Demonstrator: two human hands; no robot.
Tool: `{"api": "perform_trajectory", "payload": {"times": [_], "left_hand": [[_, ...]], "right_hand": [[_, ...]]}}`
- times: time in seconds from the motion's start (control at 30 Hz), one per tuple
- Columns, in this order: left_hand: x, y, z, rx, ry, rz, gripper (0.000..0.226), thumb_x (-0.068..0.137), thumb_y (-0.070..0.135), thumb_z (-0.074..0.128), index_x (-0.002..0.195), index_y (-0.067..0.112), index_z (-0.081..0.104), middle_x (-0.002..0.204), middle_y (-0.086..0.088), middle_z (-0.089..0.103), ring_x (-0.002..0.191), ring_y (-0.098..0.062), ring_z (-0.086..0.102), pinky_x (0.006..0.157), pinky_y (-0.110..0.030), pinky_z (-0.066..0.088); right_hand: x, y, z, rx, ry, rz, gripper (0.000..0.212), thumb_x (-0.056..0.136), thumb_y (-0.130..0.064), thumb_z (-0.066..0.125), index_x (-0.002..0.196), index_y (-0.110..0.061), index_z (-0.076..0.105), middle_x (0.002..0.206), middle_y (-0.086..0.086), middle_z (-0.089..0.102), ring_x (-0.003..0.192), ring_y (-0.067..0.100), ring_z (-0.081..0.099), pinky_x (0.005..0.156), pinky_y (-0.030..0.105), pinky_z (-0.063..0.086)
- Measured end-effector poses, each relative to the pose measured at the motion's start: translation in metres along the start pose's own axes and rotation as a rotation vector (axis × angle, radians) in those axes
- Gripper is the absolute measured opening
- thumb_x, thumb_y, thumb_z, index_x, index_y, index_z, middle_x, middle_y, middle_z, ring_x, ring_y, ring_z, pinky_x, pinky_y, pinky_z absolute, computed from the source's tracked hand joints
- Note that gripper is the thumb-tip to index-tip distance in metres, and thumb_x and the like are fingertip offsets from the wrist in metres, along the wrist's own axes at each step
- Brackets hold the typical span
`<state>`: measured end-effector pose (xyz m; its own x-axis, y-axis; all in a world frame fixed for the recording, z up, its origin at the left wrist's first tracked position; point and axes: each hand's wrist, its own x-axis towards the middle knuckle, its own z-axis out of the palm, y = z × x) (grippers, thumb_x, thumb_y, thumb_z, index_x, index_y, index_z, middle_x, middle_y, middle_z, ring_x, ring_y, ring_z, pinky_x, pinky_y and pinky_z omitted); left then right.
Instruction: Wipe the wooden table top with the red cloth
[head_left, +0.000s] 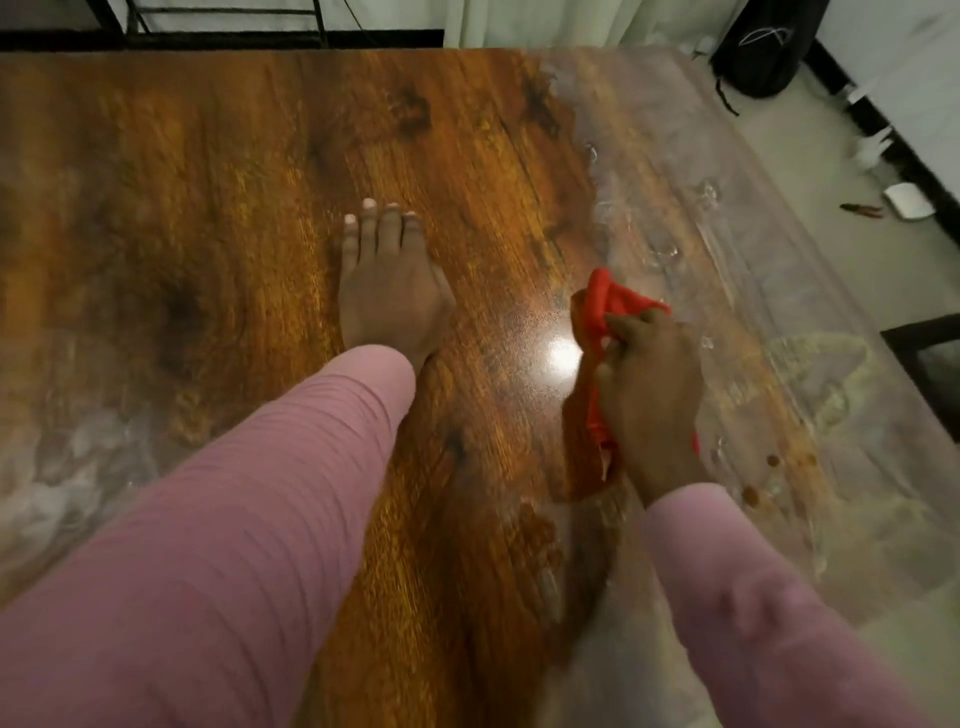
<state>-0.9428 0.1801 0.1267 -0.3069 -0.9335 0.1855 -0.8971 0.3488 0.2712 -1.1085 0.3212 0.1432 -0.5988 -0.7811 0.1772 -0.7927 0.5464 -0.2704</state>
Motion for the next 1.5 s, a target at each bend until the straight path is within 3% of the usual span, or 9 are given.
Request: {"api": "perform_trajectory", "payload": {"times": [0.07, 0.27, 0.4, 0.5, 0.63, 0.77, 1.03, 1.27, 1.5], "left_hand": [[-0.004, 0.004, -0.007, 0.007, -0.009, 0.034, 0.054, 0.094, 0.026, 0.03, 0.144, 0.004, 0.034, 0.152, -0.014, 0.032, 0.145, -0.029, 0.016, 0.12, -0.043, 0.005], [-0.065, 0.007, -0.027, -0.054, -0.003, 0.007, 0.057, 0.09, 0.027, 0.027, 0.142, 0.006, 0.038, 0.151, -0.011, 0.034, 0.145, -0.026, 0.018, 0.119, -0.041, 0.003], [-0.118, 0.003, -0.036, -0.081, -0.041, 0.0, 0.058, 0.091, 0.027, 0.024, 0.142, 0.005, 0.038, 0.152, -0.011, 0.033, 0.145, -0.027, 0.017, 0.12, -0.041, 0.004], [-0.134, 0.0, -0.032, -0.038, -0.103, 0.001, 0.06, 0.092, 0.028, 0.021, 0.145, 0.005, 0.032, 0.155, -0.012, 0.026, 0.146, -0.027, 0.012, 0.12, -0.039, 0.001], [-0.133, 0.003, -0.022, -0.007, -0.132, 0.018, 0.056, 0.096, 0.024, 0.025, 0.148, 0.003, 0.021, 0.158, -0.013, 0.016, 0.147, -0.027, 0.006, 0.12, -0.04, 0.001], [-0.135, 0.002, -0.023, 0.003, -0.13, 0.035, 0.055, 0.096, 0.021, 0.027, 0.148, 0.002, 0.022, 0.157, -0.015, 0.017, 0.147, -0.028, 0.007, 0.12, -0.04, 0.002], [-0.134, 0.005, -0.024, 0.014, -0.136, 0.047, 0.054, 0.097, 0.021, 0.026, 0.148, 0.001, 0.021, 0.158, -0.015, 0.016, 0.147, -0.028, 0.005, 0.12, -0.039, 0.0], [-0.136, 0.004, -0.027, 0.02, -0.16, 0.045, 0.056, 0.096, 0.021, 0.026, 0.147, 0.0, 0.022, 0.157, -0.016, 0.016, 0.147, -0.029, 0.006, 0.12, -0.04, 0.001], [-0.135, 0.004, -0.025, 0.032, -0.164, 0.056, 0.057, 0.096, 0.022, 0.025, 0.148, 0.0, 0.021, 0.158, -0.016, 0.016, 0.147, -0.029, 0.006, 0.12, -0.041, 0.002]], "right_hand": [[-0.023, -0.022, -0.002, 0.033, -0.019, -0.023, 0.033, 0.086, -0.012, 0.056, 0.116, -0.019, 0.067, 0.11, 0.005, 0.061, 0.1, 0.027, 0.05, 0.073, 0.028, 0.031], [-0.101, -0.031, -0.014, 0.127, -0.115, -0.47, 0.029, 0.08, -0.011, 0.063, 0.107, -0.016, 0.071, 0.104, 0.0, 0.069, 0.091, 0.022, 0.056, 0.074, 0.032, 0.047], [-0.071, 0.016, -0.023, -0.054, -0.039, -0.185, 0.031, 0.085, -0.01, 0.058, 0.113, -0.016, 0.069, 0.11, 0.006, 0.068, 0.094, 0.031, 0.054, 0.075, 0.036, 0.043], [-0.074, 0.018, -0.024, 0.001, -0.032, -0.038, 0.033, 0.084, -0.01, 0.055, 0.114, -0.016, 0.069, 0.109, 0.007, 0.065, 0.097, 0.034, 0.053, 0.076, 0.038, 0.043], [-0.15, -0.02, -0.024, 0.151, -0.079, -0.251, 0.034, 0.083, -0.015, 0.048, 0.107, -0.016, 0.072, 0.104, 0.0, 0.067, 0.092, 0.024, 0.054, 0.075, 0.031, 0.042], [-0.189, -0.005, -0.026, 0.187, -0.141, -0.447, 0.029, 0.083, -0.011, 0.061, 0.11, -0.015, 0.071, 0.109, 0.0, 0.066, 0.094, 0.022, 0.054, 0.078, 0.036, 0.047], [-0.169, 0.014, -0.045, 0.088, -0.096, 0.047, 0.032, 0.083, -0.011, 0.059, 0.114, -0.015, 0.068, 0.108, 0.005, 0.06, 0.104, 0.028, 0.05, 0.079, 0.036, 0.047], [-0.298, -0.051, -0.076, 0.223, -0.391, -0.142, 0.053, 0.062, -0.021, 0.083, 0.111, -0.023, 0.065, 0.108, -0.003, 0.056, 0.094, 0.016, 0.056, 0.066, 0.024, 0.053], [-0.213, 0.044, -0.071, 0.052, -0.044, 0.478, 0.022, 0.087, -0.016, 0.061, 0.109, -0.01, 0.062, 0.112, 0.009, 0.051, 0.103, 0.028, 0.05, 0.077, 0.027, 0.034]]}}
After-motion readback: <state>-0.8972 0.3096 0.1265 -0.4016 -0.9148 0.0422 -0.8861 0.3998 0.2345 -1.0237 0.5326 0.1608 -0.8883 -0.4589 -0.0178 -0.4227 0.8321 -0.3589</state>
